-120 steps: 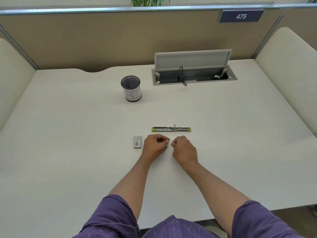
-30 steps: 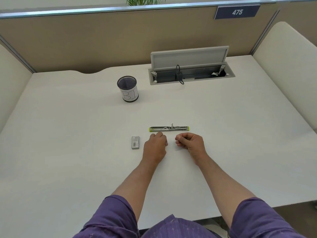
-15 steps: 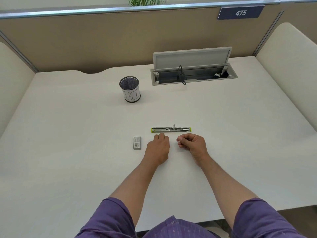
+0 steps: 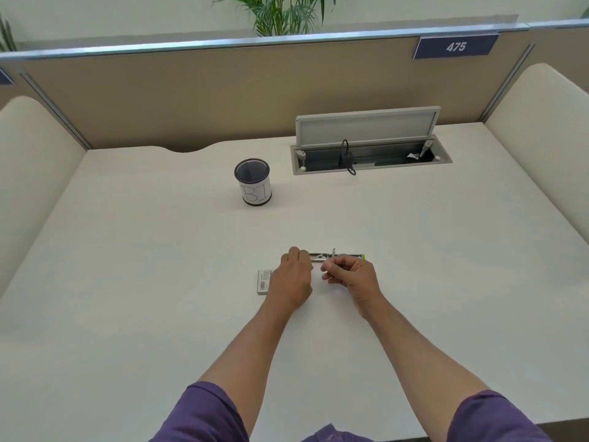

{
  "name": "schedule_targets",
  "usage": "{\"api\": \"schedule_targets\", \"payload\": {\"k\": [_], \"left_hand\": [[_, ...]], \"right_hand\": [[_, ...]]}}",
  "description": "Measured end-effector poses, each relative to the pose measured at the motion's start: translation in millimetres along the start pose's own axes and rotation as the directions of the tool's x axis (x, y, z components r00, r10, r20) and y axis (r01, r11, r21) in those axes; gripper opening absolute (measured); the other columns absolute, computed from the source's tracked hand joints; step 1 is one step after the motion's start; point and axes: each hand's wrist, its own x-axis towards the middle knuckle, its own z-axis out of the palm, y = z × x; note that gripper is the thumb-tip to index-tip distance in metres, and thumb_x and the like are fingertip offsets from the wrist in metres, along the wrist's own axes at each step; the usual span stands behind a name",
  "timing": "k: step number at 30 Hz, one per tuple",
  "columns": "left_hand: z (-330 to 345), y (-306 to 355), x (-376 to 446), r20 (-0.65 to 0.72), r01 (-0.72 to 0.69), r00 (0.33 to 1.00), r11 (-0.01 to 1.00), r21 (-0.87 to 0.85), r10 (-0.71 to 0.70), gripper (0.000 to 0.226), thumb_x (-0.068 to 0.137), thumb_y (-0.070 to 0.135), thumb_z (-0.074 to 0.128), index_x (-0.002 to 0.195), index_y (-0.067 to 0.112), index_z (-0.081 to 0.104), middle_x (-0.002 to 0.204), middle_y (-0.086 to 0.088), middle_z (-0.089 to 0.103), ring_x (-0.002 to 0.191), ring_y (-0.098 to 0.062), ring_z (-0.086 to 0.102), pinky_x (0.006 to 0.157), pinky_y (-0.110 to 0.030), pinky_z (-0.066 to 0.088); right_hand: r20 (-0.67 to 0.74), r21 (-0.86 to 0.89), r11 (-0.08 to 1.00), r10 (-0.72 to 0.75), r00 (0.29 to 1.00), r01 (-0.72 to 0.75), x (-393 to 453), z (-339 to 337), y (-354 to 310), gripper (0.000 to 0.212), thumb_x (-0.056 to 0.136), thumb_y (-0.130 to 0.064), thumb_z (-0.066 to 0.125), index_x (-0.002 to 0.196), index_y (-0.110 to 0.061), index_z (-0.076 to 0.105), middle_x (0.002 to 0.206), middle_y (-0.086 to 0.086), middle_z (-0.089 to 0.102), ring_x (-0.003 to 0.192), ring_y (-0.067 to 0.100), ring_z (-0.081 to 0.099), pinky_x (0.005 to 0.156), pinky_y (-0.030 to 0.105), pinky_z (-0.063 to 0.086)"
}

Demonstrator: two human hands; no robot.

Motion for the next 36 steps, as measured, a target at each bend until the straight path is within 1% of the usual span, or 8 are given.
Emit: {"api": "schedule_targets", "payload": {"k": [6,10,13,20,23,26,32,36], "left_hand": [[-57.4,-23.2,48.5,-0.195,0.102,0.969,0.962,-0.253,-0.154,0.021,0.087,0.000,0.047,0.099,0.018,0.046,0.106,0.000,0.043,0.098,-0.026,0.050,0.064,-0.035,0.038],[-101.4,-46.4,98.5,-0.267,0.182,0.919,0.914,-0.364,-0.289,0.007,0.096,0.009,0.051,0.102,0.012,0.048,0.117,-0.011,0.052,0.106,-0.031,0.055,0.075,-0.038,0.043],[-127.9,-65.2,130.0,-0.263,0.248,0.879,0.854,-0.458,-0.397,0.017,0.097,0.017,0.053,0.111,0.008,0.052,0.123,-0.014,0.052,0.107,-0.034,0.058,0.088,-0.046,0.051],[-145.4,-100.0,173.5,-0.218,0.353,0.844,0.813,-0.463,-0.490,0.011,0.087,0.008,0.054,0.094,0.015,0.057,0.109,-0.006,0.058,0.098,-0.029,0.060,0.068,-0.035,0.045],[-145.9,-103.6,182.5,-0.185,0.354,0.841,0.775,-0.523,-0.509,0.013,0.083,0.007,0.056,0.083,0.017,0.065,0.093,0.002,0.064,0.091,-0.024,0.064,0.065,-0.030,0.048],[-144.9,-106.1,188.0,-0.156,0.363,0.838,0.746,-0.559,-0.524,0.015,0.077,0.007,0.060,0.080,0.015,0.073,0.083,0.005,0.069,0.083,-0.019,0.067,0.062,-0.027,0.051],[-145.2,-111.5,190.6,-0.163,0.340,0.850,0.757,-0.557,-0.502,0.008,0.074,0.010,0.067,0.074,0.015,0.074,0.078,0.003,0.073,0.076,-0.016,0.070,0.065,-0.032,0.060],[-144.6,-111.1,186.5,-0.163,0.331,0.858,0.767,-0.550,-0.486,0.007,0.075,0.014,0.069,0.073,0.017,0.075,0.073,0.006,0.072,0.074,-0.014,0.070,0.062,-0.029,0.058]], "right_hand": [[0.003,-0.050,0.994,-0.097,0.995,0.097,59.0,66.9,-56.9,0.016,0.088,-0.012,0.078,0.094,0.003,0.076,0.074,0.009,0.076,0.065,0.018,0.071,0.064,0.026,0.059],[-0.033,-0.149,0.977,-0.162,0.986,0.156,106.9,110.8,-92.4,0.013,0.088,-0.010,0.077,0.092,0.001,0.076,0.074,0.009,0.074,0.063,0.016,0.069,0.064,0.028,0.060],[-0.054,-0.258,0.948,-0.207,0.977,0.186,137.5,135.0,-110.0,0.013,0.088,-0.013,0.077,0.092,-0.001,0.076,0.081,0.014,0.076,0.067,0.019,0.070,0.072,0.037,0.061],[-0.006,-0.599,0.766,-0.297,0.955,0.235,191.7,164.0,-124.3,0.008,0.089,-0.015,0.071,0.088,-0.012,0.078,0.083,0.003,0.075,0.078,0.017,0.068,0.070,0.026,0.052],[0.071,-0.693,0.678,-0.273,0.959,0.244,204.9,170.7,-121.9,0.014,0.092,-0.011,0.065,0.094,-0.012,0.079,0.098,0.006,0.077,0.088,0.021,0.069,0.078,0.031,0.056],[0.113,-0.752,0.613,-0.241,0.964,0.241,213.2,174.8,-119.2,0.016,0.091,-0.012,0.064,0.093,-0.015,0.079,0.099,0.006,0.077,0.090,0.023,0.070,0.081,0.037,0.059],[0.085,-0.758,0.614,-0.236,0.968,0.217,220.6,176.8,-114.8,0.008,0.085,-0.012,0.071,0.088,-0.016,0.078,0.093,0.003,0.076,0.086,0.021,0.071,0.079,0.040,0.061],[0.102,-0.745,0.626,-0.236,0.966,0.232,220.0,175.2,-114.9,0.012,0.087,-0.012,0.069,0.088,-0.017,0.079,0.092,0.002,0.076,0.085,0.020,0.070,0.078,0.038,0.060]]}}
